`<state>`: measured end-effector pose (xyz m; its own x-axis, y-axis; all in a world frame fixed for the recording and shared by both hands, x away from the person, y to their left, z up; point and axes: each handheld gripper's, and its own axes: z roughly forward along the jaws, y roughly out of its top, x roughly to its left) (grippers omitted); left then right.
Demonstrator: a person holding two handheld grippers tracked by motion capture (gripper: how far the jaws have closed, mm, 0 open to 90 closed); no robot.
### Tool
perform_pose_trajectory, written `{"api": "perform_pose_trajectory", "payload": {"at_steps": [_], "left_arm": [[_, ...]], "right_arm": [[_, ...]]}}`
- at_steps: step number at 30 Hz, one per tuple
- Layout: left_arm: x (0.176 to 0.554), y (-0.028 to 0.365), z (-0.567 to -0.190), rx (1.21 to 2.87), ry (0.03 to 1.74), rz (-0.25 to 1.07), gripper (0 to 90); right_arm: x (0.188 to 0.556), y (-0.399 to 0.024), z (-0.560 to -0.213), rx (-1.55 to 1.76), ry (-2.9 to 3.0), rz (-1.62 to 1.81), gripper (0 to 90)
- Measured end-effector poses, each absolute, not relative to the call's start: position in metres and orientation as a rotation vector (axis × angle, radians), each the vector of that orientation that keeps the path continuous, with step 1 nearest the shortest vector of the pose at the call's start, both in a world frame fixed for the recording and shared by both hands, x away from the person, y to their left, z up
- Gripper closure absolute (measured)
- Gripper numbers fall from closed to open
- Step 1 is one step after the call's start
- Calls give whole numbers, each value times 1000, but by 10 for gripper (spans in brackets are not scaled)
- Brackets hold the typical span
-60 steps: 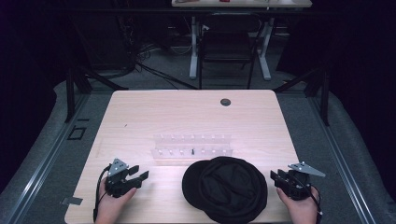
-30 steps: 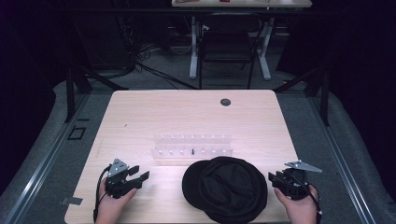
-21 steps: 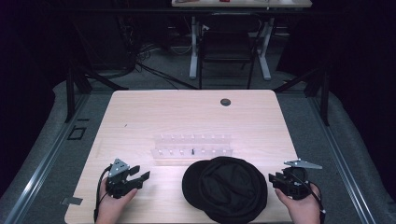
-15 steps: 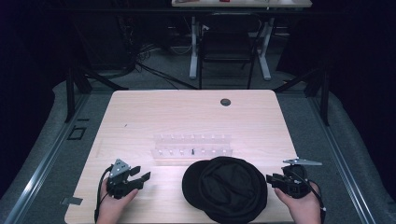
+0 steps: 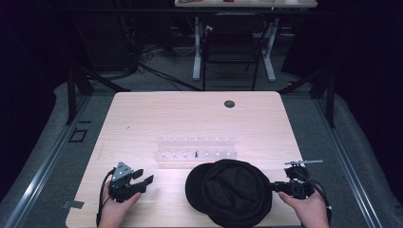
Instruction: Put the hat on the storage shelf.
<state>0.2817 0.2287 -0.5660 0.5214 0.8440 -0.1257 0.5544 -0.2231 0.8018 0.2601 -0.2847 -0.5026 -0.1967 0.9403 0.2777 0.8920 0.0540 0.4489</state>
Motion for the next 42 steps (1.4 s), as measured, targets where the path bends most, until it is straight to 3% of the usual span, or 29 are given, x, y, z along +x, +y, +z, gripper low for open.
{"api": "perform_pose_trajectory", "payload": {"at_steps": [11, 26, 42], "left_arm": [[281, 228, -567, 1913, 1147, 431, 477], [281, 228, -566, 1929, 1143, 426, 476], [281, 227, -567, 1924, 1144, 429, 476]], "right_arm": [[268, -284, -508, 2009, 2262, 801, 731], [277, -287, -525, 2117, 2324, 797, 723], [280, -289, -524, 2135, 2364, 850, 862]]}}
